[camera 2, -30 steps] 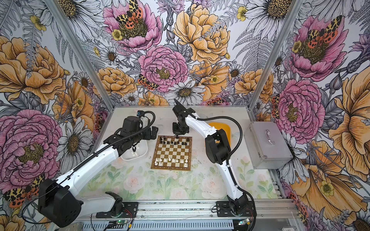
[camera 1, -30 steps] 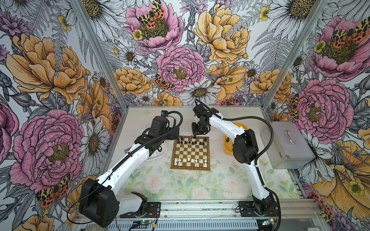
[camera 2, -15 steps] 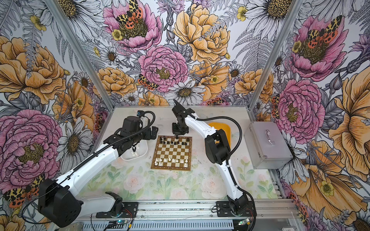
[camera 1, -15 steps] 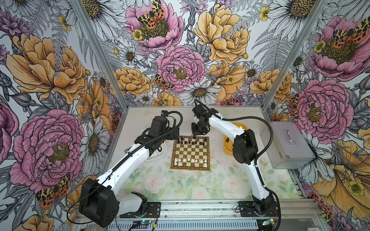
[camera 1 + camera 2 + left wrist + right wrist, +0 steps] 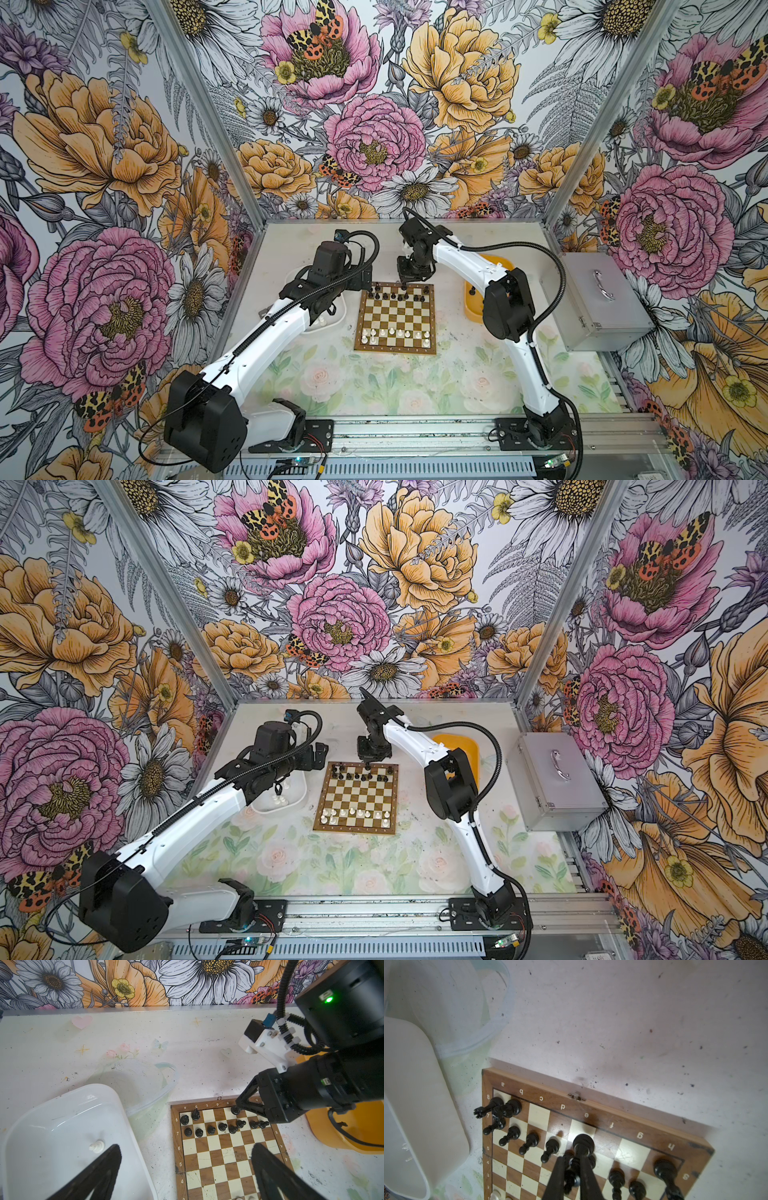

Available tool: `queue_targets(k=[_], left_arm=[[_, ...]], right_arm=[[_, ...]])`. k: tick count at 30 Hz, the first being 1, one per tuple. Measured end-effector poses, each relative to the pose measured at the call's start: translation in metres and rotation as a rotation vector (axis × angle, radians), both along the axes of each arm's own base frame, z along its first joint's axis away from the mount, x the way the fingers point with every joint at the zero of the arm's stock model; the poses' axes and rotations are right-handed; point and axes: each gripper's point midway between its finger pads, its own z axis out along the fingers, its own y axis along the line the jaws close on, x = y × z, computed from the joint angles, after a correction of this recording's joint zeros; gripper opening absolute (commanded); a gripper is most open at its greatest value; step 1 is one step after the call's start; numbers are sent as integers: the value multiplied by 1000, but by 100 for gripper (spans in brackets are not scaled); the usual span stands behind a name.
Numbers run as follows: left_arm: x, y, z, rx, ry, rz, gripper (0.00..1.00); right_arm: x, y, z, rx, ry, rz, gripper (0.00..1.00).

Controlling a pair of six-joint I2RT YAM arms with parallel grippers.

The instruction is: Set up the chess pieces on the board

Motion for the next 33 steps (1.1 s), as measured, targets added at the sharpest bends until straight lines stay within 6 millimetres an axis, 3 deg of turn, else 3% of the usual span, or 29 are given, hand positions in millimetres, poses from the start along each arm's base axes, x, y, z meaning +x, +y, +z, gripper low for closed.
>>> queue_targets(k=[8, 18, 26, 33], left_arm=[[-1, 0, 3, -4, -8, 0, 99], [-1, 2, 5, -6, -13, 3, 99], [-2, 3, 7, -8, -18, 4, 99], [-3, 4, 12, -13, -29, 7, 99]], right_arm=[[-4, 3, -14, -14, 22, 9, 1], [-2, 3, -13, -17, 14, 7, 2], [-2, 3, -13, -17, 14, 7, 17], [-2, 3, -13, -19, 11, 16, 36]])
